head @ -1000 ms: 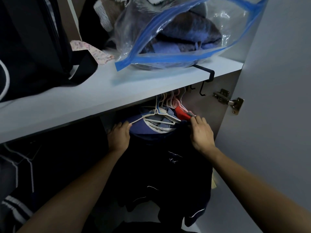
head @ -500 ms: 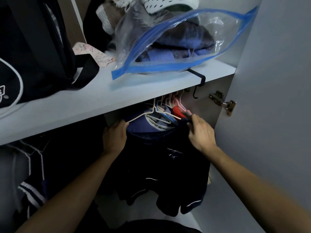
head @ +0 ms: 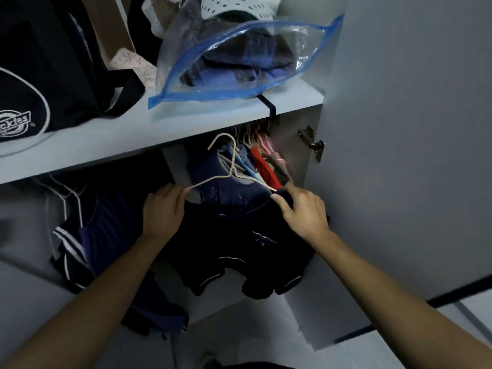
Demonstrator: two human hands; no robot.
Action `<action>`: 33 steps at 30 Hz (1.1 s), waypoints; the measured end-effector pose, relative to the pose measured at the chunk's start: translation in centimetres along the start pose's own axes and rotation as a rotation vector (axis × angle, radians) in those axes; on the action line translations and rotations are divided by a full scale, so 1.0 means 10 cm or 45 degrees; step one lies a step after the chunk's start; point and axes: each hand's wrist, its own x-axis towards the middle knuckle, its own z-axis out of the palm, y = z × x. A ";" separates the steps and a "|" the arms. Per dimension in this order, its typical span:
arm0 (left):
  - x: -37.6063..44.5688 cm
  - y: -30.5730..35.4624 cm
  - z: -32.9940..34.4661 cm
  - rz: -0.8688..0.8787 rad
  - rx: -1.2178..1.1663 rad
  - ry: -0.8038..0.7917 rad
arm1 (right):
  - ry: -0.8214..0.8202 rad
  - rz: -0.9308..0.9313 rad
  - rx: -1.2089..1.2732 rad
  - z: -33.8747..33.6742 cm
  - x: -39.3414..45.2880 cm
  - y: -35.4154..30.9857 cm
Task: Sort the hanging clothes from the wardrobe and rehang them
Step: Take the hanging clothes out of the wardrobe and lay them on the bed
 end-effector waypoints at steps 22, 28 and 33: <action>-1.34 2.16 -0.34 0.725 -0.624 -0.265 | 0.599 0.848 -0.292 -1.27 -3.85 -0.15; -2.00 3.44 -0.64 0.960 -0.795 -0.353 | 0.770 1.100 -0.416 -1.94 -5.15 0.00; -2.63 4.53 -0.83 1.141 -0.915 -0.466 | 0.887 1.260 -0.507 -2.46 -6.24 0.02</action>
